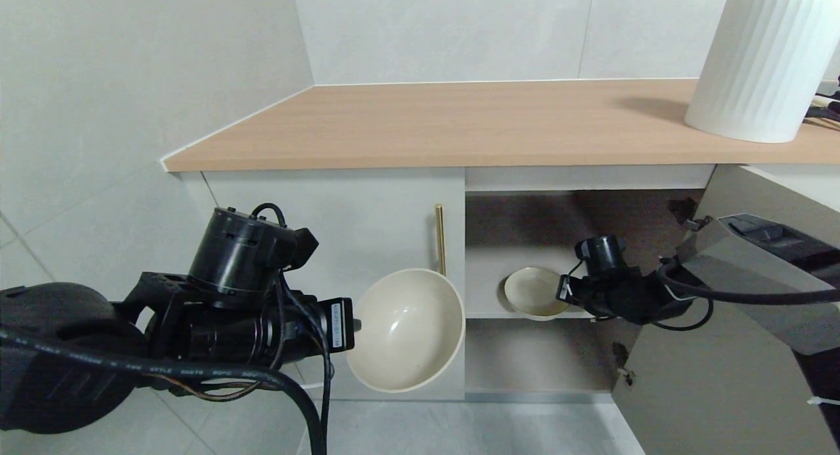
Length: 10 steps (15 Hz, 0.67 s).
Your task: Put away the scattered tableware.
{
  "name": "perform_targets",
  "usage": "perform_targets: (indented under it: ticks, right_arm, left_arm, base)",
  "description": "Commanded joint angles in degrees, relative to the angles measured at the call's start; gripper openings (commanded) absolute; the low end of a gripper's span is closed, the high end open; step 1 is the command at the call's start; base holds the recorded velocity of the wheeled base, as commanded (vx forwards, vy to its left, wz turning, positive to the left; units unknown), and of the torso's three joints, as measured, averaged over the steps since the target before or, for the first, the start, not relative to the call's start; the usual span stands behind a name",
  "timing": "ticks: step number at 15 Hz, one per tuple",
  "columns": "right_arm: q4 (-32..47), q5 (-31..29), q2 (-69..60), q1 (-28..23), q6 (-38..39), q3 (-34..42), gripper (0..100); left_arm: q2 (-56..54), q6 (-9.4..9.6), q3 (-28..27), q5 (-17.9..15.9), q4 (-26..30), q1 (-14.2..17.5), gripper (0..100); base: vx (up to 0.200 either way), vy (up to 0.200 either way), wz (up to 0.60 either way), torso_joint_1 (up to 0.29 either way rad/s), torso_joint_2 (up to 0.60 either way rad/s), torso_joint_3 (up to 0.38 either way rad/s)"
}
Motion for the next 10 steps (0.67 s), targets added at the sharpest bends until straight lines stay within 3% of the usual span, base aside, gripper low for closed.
perform_targets:
  ticks: [1,10]
  right_arm:
    - [0.0,0.0,1.5,-0.1,0.2,-1.1,0]
    - [1.4,-2.2,5.7,-1.5,3.6,-8.9,0]
  left_arm:
    - [0.2,-0.03,0.0,0.0,0.0,0.0,0]
    - [1.2,-0.03,0.0,0.0,-0.1,0.0,0]
  base:
    - [0.000,0.000,0.00,0.000,0.00,0.000]
    - [0.000,0.000,0.00,0.000,0.00,0.000]
